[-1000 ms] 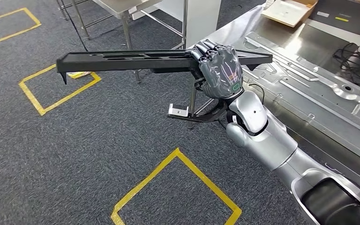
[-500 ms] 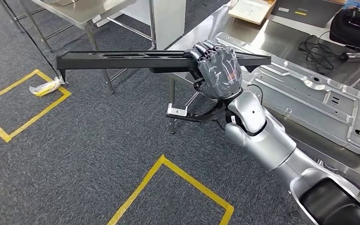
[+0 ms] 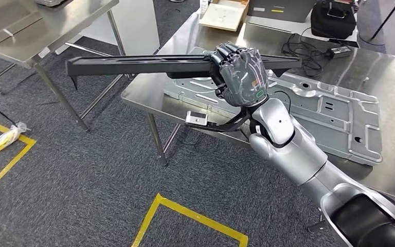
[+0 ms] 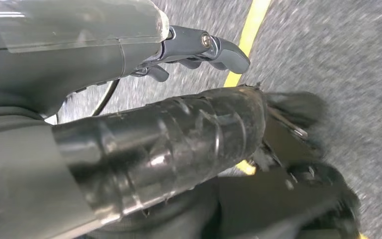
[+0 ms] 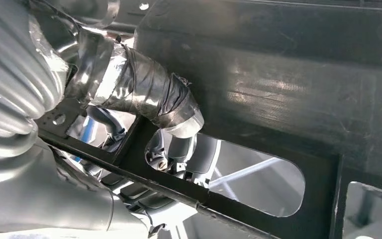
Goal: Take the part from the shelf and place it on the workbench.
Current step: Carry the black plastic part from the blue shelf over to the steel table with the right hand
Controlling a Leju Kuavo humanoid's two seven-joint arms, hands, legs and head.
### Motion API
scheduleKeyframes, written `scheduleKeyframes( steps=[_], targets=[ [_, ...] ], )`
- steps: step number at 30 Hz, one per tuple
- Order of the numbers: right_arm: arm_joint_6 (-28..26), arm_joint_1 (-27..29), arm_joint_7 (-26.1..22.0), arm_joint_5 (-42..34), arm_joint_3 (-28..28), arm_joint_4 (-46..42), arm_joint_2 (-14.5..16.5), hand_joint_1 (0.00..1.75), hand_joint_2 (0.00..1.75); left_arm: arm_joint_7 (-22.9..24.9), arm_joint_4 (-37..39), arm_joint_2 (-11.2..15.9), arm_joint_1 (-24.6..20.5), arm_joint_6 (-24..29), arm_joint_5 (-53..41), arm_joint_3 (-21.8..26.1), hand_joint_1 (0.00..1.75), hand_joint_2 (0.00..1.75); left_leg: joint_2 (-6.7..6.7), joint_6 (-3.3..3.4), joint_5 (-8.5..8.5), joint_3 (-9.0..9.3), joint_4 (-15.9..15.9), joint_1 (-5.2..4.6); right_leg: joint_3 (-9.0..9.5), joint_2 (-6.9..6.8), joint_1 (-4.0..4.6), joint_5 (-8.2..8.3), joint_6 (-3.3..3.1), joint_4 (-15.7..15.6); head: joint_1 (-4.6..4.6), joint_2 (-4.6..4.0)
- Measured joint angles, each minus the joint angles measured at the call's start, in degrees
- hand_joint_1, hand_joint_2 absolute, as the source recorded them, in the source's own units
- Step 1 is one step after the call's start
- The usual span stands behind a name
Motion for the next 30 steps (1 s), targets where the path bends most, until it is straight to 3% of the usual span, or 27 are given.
scheduleKeyframes(
  steps=[3,4,5,6,7,9,10,11,12,13,14,16,17,18,21,23,30],
  targets=[
    [0.2,0.4,1.1,0.9,0.0,0.5,0.0,1.75,1.75,-0.3,0.0,0.2,0.6,0.0,0.2,0.2,0.0,0.0,-2.78,0.86,15.15,-0.57,-9.4,-0.09,1.9,1.85,-0.05,-2.54,1.05,0.7,0.02,0.01],
    [0.5,0.6,1.7,1.3,0.0,0.8,-0.2,1.75,1.75,-0.4,0.0,0.3,0.6,0.0,0.3,0.3,0.0,0.0,-3.26,1.22,18.33,-0.67,-10.7,-0.22,2.05,2.34,-0.05,-3.28,1.53,0.8,-0.02,0.01],
    [0.9,0.7,2.2,1.7,-0.1,1.0,-0.3,1.75,1.75,-0.6,0.0,0.3,0.4,0.0,0.4,0.4,0.0,0.0,-3.12,1.57,18.99,-0.59,-10.7,-0.33,2.23,2.82,-0.06,-3.92,2.03,0.8,-0.07,0.01],
    [1.5,0.6,2.7,2.0,-0.3,1.3,-0.6,1.75,1.75,-0.7,0.0,0.2,0.2,-0.1,0.6,0.5,0.0,0.0,-2.88,1.87,18.79,-0.35,-10.5,-0.28,2.42,2.65,-0.1,-4.52,2.46,0.7,-0.09,0.01],
    [2.1,0.5,3.2,2.3,-0.7,1.6,-1.0,1.75,1.75,-0.9,0.0,0.1,0.0,-0.1,0.7,0.7,0.0,0.0,-2.64,2.26,18.37,-0.1,-10.5,-0.18,2.43,1.47,-0.13,-5.05,2.86,1.0,-0.11,0.01],
    [2.9,0.0,3.8,2.5,-1.5,2.7,-1.5,1.75,1.75,-1.2,0.0,-0.1,-0.2,-0.1,1.0,0.9,0.0,0.0,-2.27,2.96,17.58,0.67,-10.8,0.03,0.62,-2.12,-0.13,-6.98,3.64,4.8,-0.04,0.01],
    [3.3,-0.3,3.9,2.5,-1.8,3.5,-1.6,1.75,1.75,-1.2,0.0,-0.1,-0.2,-0.1,1.1,1.0,0.0,0.0,-2.13,3.18,17.07,1.12,-10.8,0.02,-1.57,-3.62,-0.16,-8.3,3.99,8.5,0.01,0.0],
    [3.7,-0.4,4.0,2.5,-1.9,4.4,-1.7,1.75,1.75,-1.3,0.0,-0.1,-0.1,-0.1,1.1,1.1,0.0,0.0,-1.97,3.26,16.53,1.63,-10.8,0.01,-4.19,-4.2,-0.3,-9.4,4.24,12.4,0.0,0.0],
    [4.1,-0.4,4.0,2.5,-1.9,5.4,-1.7,1.75,1.75,-1.3,0.0,-0.1,-0.1,-0.1,1.1,1.2,0.0,0.0,-1.81,3.25,15.97,2.22,-10.8,0.0,-6.57,-4.37,-0.45,-9.67,4.4,15.5,0.01,0.0],
    [4.5,-0.4,4.1,2.5,-1.9,6.5,-1.8,1.75,1.75,-1.3,0.0,-0.1,0.0,-0.1,1.1,1.3,0.0,0.0,-1.69,3.23,15.38,2.9,-10.8,0.0,-8.18,-4.41,-0.54,-8.73,4.5,16.7,0.01,0.0],
    [4.9,-0.4,4.1,2.5,-2.0,7.7,-2.0,1.75,1.75,-1.3,0.0,-0.1,0.0,-0.1,1.1,1.3,0.0,0.0,-1.62,3.21,14.8,3.67,-10.7,-0.01,-8.68,-4.43,-0.59,-6.51,4.5,15.6,0.01,0.0],
    [5.2,-0.7,4.3,2.2,-2.2,10.1,-2.2,1.75,1.75,-1.3,0.1,-0.2,0.1,-0.2,1.1,1.4,0.0,0.0,-1.55,3.09,13.71,5.25,-10.8,-0.03,-7.08,-4.53,-0.43,-0.41,4.04,8.6,0.02,0.0],
    [5.4,-1.0,4.4,2.1,-2.3,11.3,-2.3,1.75,1.75,-1.3,0.1,-0.3,0.1,-0.2,1.1,1.5,0.0,0.0,-1.54,2.94,13.3,5.88,-10.8,-0.11,-6.01,-4.61,-0.18,1.78,3.64,5.2,0.02,0.0],
    [5.5,-1.5,4.5,1.9,-2.4,12.6,-2.3,1.75,1.75,-1.3,0.1,-0.4,0.0,-0.2,1.0,1.5,0.0,0.0,-1.53,2.76,13.01,6.28,-10.9,-0.16,-5.05,-4.69,0.08,2.87,3.18,2.6,0.02,0.0],
    [5.8,-2.8,4.7,1.9,-2.6,15.8,-2.3,1.75,1.75,-1.3,0.1,-0.4,-0.2,-0.2,1.0,1.6,0.0,0.0,-1.3,2.73,12.4,6.54,-10.8,-0.41,-4.04,-4.63,0.3,2.67,2.98,0.6,0.08,0.0],
    [5.8,-2.9,4.7,1.9,-2.7,17.1,-2.4,1.75,1.75,-1.3,0.1,-0.3,-0.2,-0.2,0.9,1.8,0.0,0.0,-1.09,2.79,12.3,6.67,-10.9,-0.35,-4.05,-4.38,0.31,2.55,3.12,0.6,0.08,0.0],
    [5.8,-3.0,4.7,1.9,-2.8,19.5,-2.4,1.75,1.75,-1.3,0.1,-0.3,-0.2,-0.2,0.9,1.9,0.0,0.0,-0.87,2.53,12.23,7.09,-11.5,-0.29,-4.01,-4.16,0.4,2.29,2.68,0.6,0.08,0.0]
  ],
)
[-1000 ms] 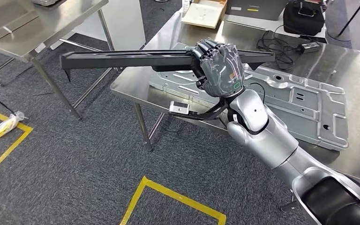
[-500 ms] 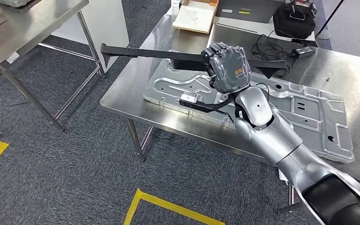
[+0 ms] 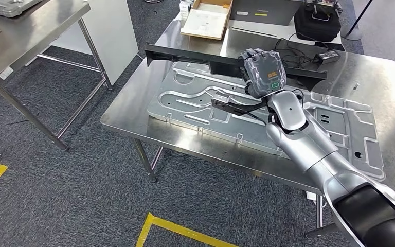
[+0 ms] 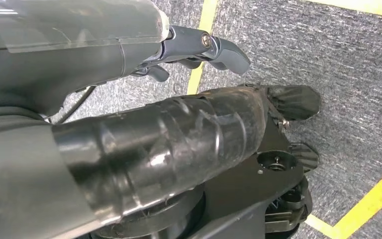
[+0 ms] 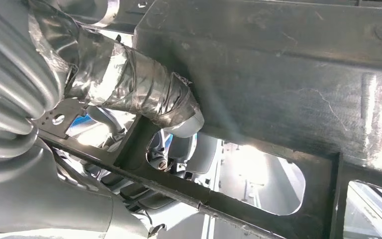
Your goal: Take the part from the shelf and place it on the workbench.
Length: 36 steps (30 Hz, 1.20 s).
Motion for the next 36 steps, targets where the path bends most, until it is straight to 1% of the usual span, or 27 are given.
scheduleKeyframes(
  steps=[4,8,11,17,21,24,26,28,32,36],
  targets=[
    [0.2,-0.1,0.0,0.0,0.0,0.7,0.0,1.75,1.75,0.0,0.0,0.0,0.0,0.0,0.0,0.0,0.0,0.0,-0.01,-0.17,0.03,0.03,-0.1,0.02,0.02,-0.03,0.03,-0.07,-0.12,0.1,0.01,0.0],
    [2.2,-0.7,0.6,-0.2,0.0,2.5,0.0,1.75,1.75,-0.1,0.0,0.0,0.0,-0.1,0.0,0.1,0.0,0.0,0.0,-0.39,0.02,0.07,-0.1,0.01,0.04,-0.02,0.11,-0.07,-0.12,0.1,0.01,0.0],
    [3.2,-1.5,1.1,-0.4,-0.1,6.7,0.0,1.75,1.75,-0.4,0.0,0.0,0.0,-0.3,0.0,0.1,0.0,0.0,-0.01,-0.4,0.02,0.07,-0.1,0.01,0.08,-0.07,0.09,-0.07,-0.11,0.1,0.01,0.0],
    [6.9,-3.3,2.2,-1.3,-0.2,18.5,0.5,1.75,1.75,-0.6,0.0,0.0,-0.1,-0.9,0.0,0.5,0.0,0.0,-0.03,-0.39,0.01,0.06,0.0,-0.02,0.11,-0.09,-0.01,-0.06,-0.1,0.1,0.01,0.0],
    [9.9,-3.4,2.6,-2.2,-0.2,23.7,1.5,0.0,0.0,0.0,0.0,0.0,-0.2,-1.8,0.2,0.6,0.0,1.75,-0.01,-0.4,-0.03,0.06,0.0,-0.05,0.08,-0.05,-0.03,-0.07,-0.09,0.1,0.01,0.0],
    [14.6,-3.4,3.8,-2.4,-0.2,26.7,2.5,0.0,0.0,0.4,0.0,0.0,-0.2,-1.9,0.2,0.6,0.0,1.75,0.01,-0.41,-0.07,0.1,0.0,-0.05,0.09,-0.01,0.01,-0.08,-0.1,0.0,0.0,0.0],
    [18.2,-3.4,4.8,-2.8,-0.2,28.2,3.0,0.0,0.0,0.6,0.0,0.0,-0.3,-1.9,0.1,0.6,0.0,0.87,0.03,-0.41,-0.07,0.12,0.0,-0.05,0.12,-0.02,0.03,-0.11,-0.1,0.0,0.0,0.0],
    [20.5,-3.0,5.4,-3.3,-0.2,29.8,3.5,0.0,0.0,0.6,0.0,0.0,-0.3,-1.9,0.2,0.6,0.0,0.0,0.01,-0.41,-0.07,0.11,0.0,-0.05,0.13,-0.07,0.04,-0.13,-0.09,0.0,0.0,0.0],
    [23.0,-2.3,6.1,-4.5,-0.3,32.4,4.0,0.0,0.0,0.7,0.0,0.0,-0.4,-1.7,0.5,1.1,0.0,0.0,0.03,-0.42,-0.07,0.14,0.0,-0.05,0.14,-0.03,0.04,-0.13,-0.09,0.0,0.0,0.0],
    [23.4,-2.4,6.8,-5.0,-0.7,33.6,4.2,0.0,0.0,0.8,0.0,0.0,-0.4,-1.7,0.9,1.6,0.0,0.0,0.05,-0.42,-0.07,0.19,0.0,-0.05,0.18,0.02,0.05,-0.12,-0.09,0.0,0.01,0.0]
  ],
)
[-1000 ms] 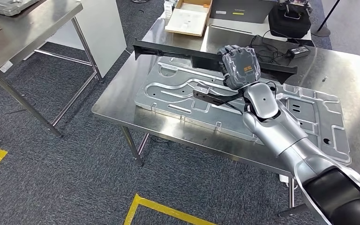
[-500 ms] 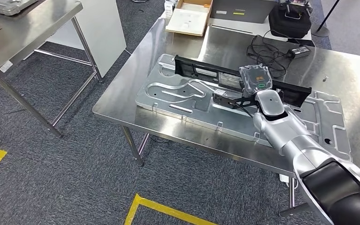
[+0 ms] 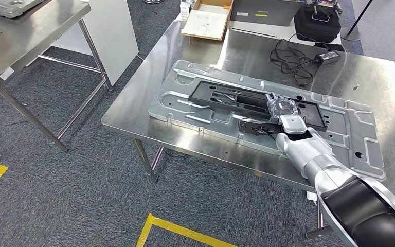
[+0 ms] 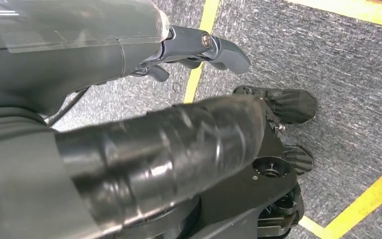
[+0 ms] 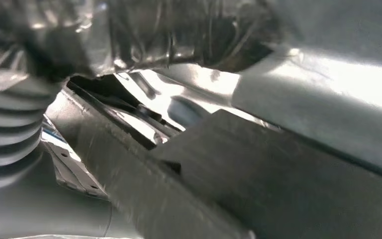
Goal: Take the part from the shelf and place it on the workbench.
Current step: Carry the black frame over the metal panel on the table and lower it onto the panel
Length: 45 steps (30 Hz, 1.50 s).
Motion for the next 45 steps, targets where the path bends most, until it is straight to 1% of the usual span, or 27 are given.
scheduleKeyframes(
  steps=[4,8,14,16,20,22,23,25,27,30,32,37,45],
  targets=[
    [-1.7,-0.1,0.9,0.0,-0.2,0.5,0.3,0.0,0.0,0.0,0.0,0.0,0.0,0.0,0.4,0.4,0.0,0.0,0.0,0.0,0.0,-0.02,0.0,0.0,0.0,0.0,-0.01,0.0,0.0,0.0,0.0,0.0],
    [-6.5,-0.7,1.2,0.0,-0.8,0.6,0.9,0.0,0.0,-0.3,0.0,0.0,0.1,0.0,0.6,0.8,0.0,0.0,0.0,0.0,0.0,-0.02,0.0,0.0,-0.01,0.01,-0.01,0.0,0.0,0.0,0.0,0.0],
    [-9.0,-1.1,0.6,0.0,-0.9,0.6,1.5,0.0,0.0,-0.5,0.0,0.0,0.1,-0.1,0.9,1.3,0.0,0.0,0.0,0.0,0.0,-0.03,0.0,0.0,-0.01,-0.02,-0.01,0.0,0.0,0.0,-0.01,0.0],
    [-12.5,-1.1,0.1,0.3,-1.0,0.3,1.7,0.0,0.0,-0.6,0.0,0.0,0.1,-0.1,1.0,1.5,0.0,0.0,-0.01,0.0,0.0,-0.04,0.0,0.0,-0.01,-0.01,-0.01,0.0,0.0,0.0,0.0,0.0],
    [-23.3,-0.9,-1.9,0.7,-1.5,-2.6,2.5,0.0,0.0,-0.9,0.0,0.0,0.3,-0.1,1.0,1.7,0.0,0.0,0.03,0.0,0.0,-0.03,0.0,0.0,-0.02,0.04,0.0,0.0,0.0,0.0,-0.01,0.0],
    [-26.5,-0.2,-4.0,-0.7,-2.2,-6.6,2.9,0.0,0.0,-1.1,0.0,0.0,0.4,-0.1,1.0,1.8,0.0,0.0,0.07,-0.01,-0.01,-0.02,0.0,0.0,-0.02,0.06,0.03,0.0,-0.01,0.0,0.0,0.0],
    [-27.0,0.6,-5.7,-2.2,-2.6,-9.6,3.1,0.0,0.0,-1.2,0.0,-0.1,0.4,-0.1,1.0,1.8,0.0,0.0,0.08,-0.01,-0.01,-0.02,0.0,0.0,-0.02,0.06,0.05,-0.01,-0.01,0.0,0.0,0.0],
    [-26.0,3.1,-9.3,-5.4,-3.3,-18.3,3.3,0.0,0.0,-1.5,0.0,-0.1,0.6,0.0,0.9,1.8,0.0,0.0,0.1,-0.04,-0.02,-0.03,0.0,0.01,-0.04,0.06,0.06,-0.01,-0.01,0.0,0.0,0.0],
    [-23.5,5.6,-11.5,-7.4,-3.5,-27.8,3.4,0.0,0.0,-1.7,0.0,-0.1,0.7,0.1,0.7,1.8,0.0,0.0,0.13,-0.07,-0.05,-0.02,0.0,0.02,-0.06,0.08,0.06,-0.03,-0.04,0.0,-0.01,0.0],
    [-19.7,8.5,-12.5,-8.6,-3.2,-39.2,3.5,0.0,0.0,-2.2,0.0,-0.2,0.7,0.3,0.5,2.0,0.0,0.0,0.13,-0.11,-0.07,0.0,0.0,0.04,-0.05,0.05,0.1,-0.1,-0.15,0.0,0.0,0.0],
    [-18.1,9.8,-12.1,-9.2,-3.0,-44.2,3.5,0.0,0.0,-2.4,0.0,-0.3,0.7,0.4,0.5,2.2,0.0,0.0,0.12,-0.12,-0.08,0.0,0.0,0.05,-0.03,0.02,0.13,-0.13,-0.18,0.0,0.01,0.0],
    [-17.5,11.4,-11.9,-11.0,-3.0,-49.0,3.2,0.0,0.0,-2.6,0.0,-0.3,0.8,0.4,0.4,2.6,0.0,0.0,0.18,-0.13,-0.09,0.04,0.0,0.04,-0.01,0.07,0.06,-0.12,-0.18,0.0,0.01,0.0],
    [-17.5,12.1,-12.0,-11.4,-3.0,-51.2,2.8,0.0,0.0,-2.6,0.0,-0.3,0.8,0.5,0.3,2.8,0.0,0.0,0.18,-0.13,-0.09,0.06,0.0,0.02,0.0,0.07,0.02,-0.11,-0.16,0.0,0.01,0.0]
  ],
)
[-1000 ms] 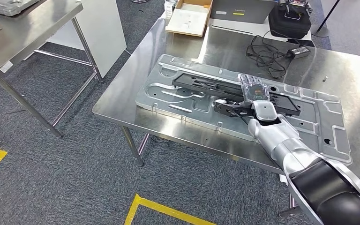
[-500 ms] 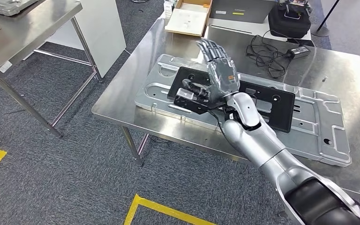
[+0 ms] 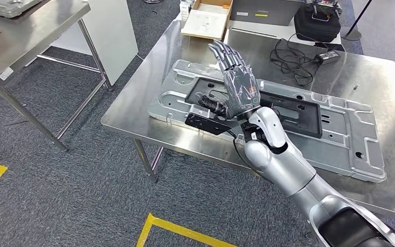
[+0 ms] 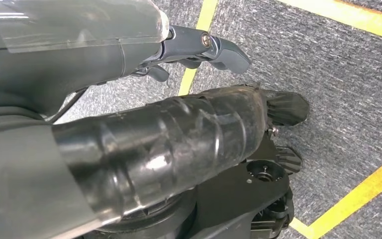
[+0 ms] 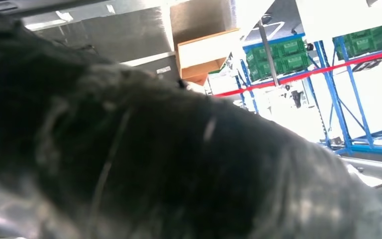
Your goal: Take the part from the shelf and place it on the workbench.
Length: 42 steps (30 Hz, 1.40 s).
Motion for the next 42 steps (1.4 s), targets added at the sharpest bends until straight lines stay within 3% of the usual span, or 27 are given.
scheduleKeyframes(
  steps=[5,9,15,19,21,23,24,25,26,27,29,31,33,34,35,37,39,40,41,42],
  targets=[
    [1.5,0.4,-1.3,-1.3,0.1,-1.4,0.0,0.0,0.0,0.4,0.0,0.0,0.0,0.4,-0.7,0.1,0.0,0.0,0.0,-0.03,-0.02,0.0,0.0,0.0,0.0,0.0,0.01,0.0,0.0,0.0,-0.01,0.0],
    [3.4,1.6,-4.3,-3.0,2.0,-5.0,0.0,0.0,1.75,0.6,0.0,0.0,0.0,0.6,-1.7,0.1,0.0,0.0,-0.01,0.04,-0.09,-0.01,0.1,-0.01,0.01,0.0,-0.09,0.0,0.0,0.0,-0.01,0.0],
    [0.6,4.7,-4.8,0.2,6.1,-11.2,-0.1,0.0,1.75,0.9,0.0,0.0,0.0,1.0,-2.2,0.1,0.0,0.0,-0.02,0.4,-0.35,-0.03,0.3,-0.24,0.06,0.02,-0.41,-0.06,0.17,-0.1,-0.02,0.0],
    [0.4,5.3,-4.8,0.9,7.9,-13.4,-0.2,0.0,1.75,1.1,0.0,-0.1,0.0,1.0,-2.3,0.1,0.0,0.0,0.05,1.04,0.37,0.42,-0.5,0.02,0.14,-0.04,-0.52,-0.58,0.87,0.4,0.0,0.0],
    [0.3,5.4,-4.8,1.1,8.6,-14.0,-0.4,0.0,1.75,1.2,0.0,-0.2,-0.1,1.0,-2.3,0.1,0.0,0.0,0.06,1.37,0.95,0.76,-1.3,0.44,-1.32,-0.17,-0.64,-3.68,1.33,4.4,0.02,0.0],
    [0.2,5.6,-4.7,1.1,9.4,-14.1,-0.7,0.0,1.75,1.4,0.0,-0.2,0.0,1.0,-2.3,0.1,0.0,0.0,-0.23,1.49,1.09,0.58,-1.3,0.46,-4.18,-0.26,-1.07,-7.5,1.9,11.5,0.01,0.0],
    [0.2,5.7,-4.7,1.1,9.7,-14.1,-0.8,0.0,1.75,1.4,0.0,-0.2,0.0,1.0,-2.3,0.1,0.0,0.0,-0.49,1.46,1.1,0.39,-1.1,0.52,-5.2,-0.3,-1.36,-8.35,2.17,14.2,0.02,0.0],
    [0.2,5.7,-4.7,1.1,10.0,-14.1,-0.9,0.0,1.75,1.5,0.0,-0.2,0.0,1.0,-2.3,0.1,0.0,0.0,-0.84,1.39,1.1,0.17,-0.9,0.62,-5.39,-0.34,-1.65,-8.11,2.43,15.1,0.01,0.0],
    [0.2,5.8,-4.7,1.1,10.2,-14.1,-1.1,0.0,1.75,1.5,0.0,-0.2,0.0,1.0,-2.3,0.1,0.0,0.0,-1.27,1.23,1.08,-0.07,-0.6,0.78,-4.51,-0.34,-1.93,-6.85,2.64,13.8,0.02,0.0],
    [0.2,5.8,-4.6,1.1,10.4,-14.2,-1.2,0.0,1.75,1.5,0.0,-0.2,0.0,1.0,-2.3,0.1,0.0,0.0,-1.78,0.95,1.03,-0.29,-0.2,0.98,-2.59,-0.09,-2.22,-4.94,2.84,10.5,0.02,0.0],
    [0.2,5.7,-4.6,1.1,10.7,-14.3,-1.5,0.0,1.75,1.6,0.0,-0.2,-0.1,1.0,-2.3,0.1,0.0,0.0,-2.82,0.09,1.02,-0.9,0.5,1.32,1.28,1.65,-2.48,-2.7,2.97,3.5,0.02,0.0],
    [0.2,5.7,-4.5,1.1,10.9,-14.4,-1.7,0.0,1.75,1.6,0.0,-0.2,-0.2,1.1,-2.3,0.1,0.0,0.0,-3.81,-1.0,1.42,-1.47,0.7,1.44,2.43,2.88,-2.25,-2.55,2.56,1.2,-0.01,0.0],
    [0.2,5.7,-4.5,1.1,11.0,-14.5,-1.9,0.0,1.75,1.6,0.0,-0.2,-0.1,1.1,-2.4,0.1,0.0,0.0,-4.56,-2.04,1.94,-1.88,0.5,1.58,2.04,2.01,-2.04,-2.11,1.67,1.1,-0.01,0.0],
    [0.2,5.7,-4.5,1.2,11.1,-14.5,-1.9,0.0,1.75,1.6,0.0,-0.1,0.0,1.1,-2.4,0.1,0.0,0.0,-4.02,-2.33,1.66,-2.26,0.8,1.63,1.87,1.32,-2.01,-1.83,1.07,1.0,-0.01,0.0],
    [0.2,5.6,-4.4,1.2,11.3,-14.5,-2.0,0.0,1.75,1.6,0.0,-0.1,0.1,1.1,-2.5,0.1,0.0,0.0,-2.96,-2.45,0.63,-2.88,2.0,1.64,1.65,0.66,-1.99,-1.44,0.39,0.7,-0.03,0.0],
    [0.2,5.6,-4.3,1.3,11.6,-14.5,-2.2,0.0,1.75,1.6,0.0,-0.1,0.0,1.1,-2.7,0.1,0.0,0.0,-0.46,-2.38,-3.74,-5.26,7.8,1.51,0.9,-0.82,-1.66,-0.7,-0.77,0.5,-0.07,0.0],
    [0.1,5.7,-4.1,1.4,11.9,-14.5,-2.4,0.0,1.75,1.7,0.0,-0.1,-0.2,1.1,-2.8,0.1,0.0,0.0,0.26,-2.4,-7.68,-7.67,15.3,1.41,-0.18,-2.38,-1.1,-0.1,-1.34,0.7,-0.08,0.0],
    [0.1,5.8,-3.9,1.4,12.1,-14.5,-2.6,0.0,1.75,1.7,0.0,-0.1,-0.2,1.1,-2.8,0.1,0.0,0.0,0.33,-2.38,-8.08,-7.9,17.3,1.34,-0.73,-3.16,-0.83,0.19,-1.46,0.8,-0.08,0.0],
    [0.1,5.8,-3.9,1.4,12.2,-14.5,-2.7,0.0,1.75,1.7,0.0,0.0,-0.2,1.1,-2.9,0.1,0.0,0.0,0.44,-2.26,-7.27,-7.03,17.2,1.27,-1.24,-3.9,-0.6,0.47,-1.5,0.9,-0.08,0.0],
    [0.1,5.8,-3.8,1.5,12.3,-14.5,-2.8,0.0,1.75,1.7,0.0,0.0,-0.2,1.1,-2.9,0.1,0.0,0.0,0.82,-2.02,-5.78,-4.99,15.0,1.13,-1.72,-4.62,-0.39,0.75,-1.47,1.1,-0.08,0.0]
  ],
)
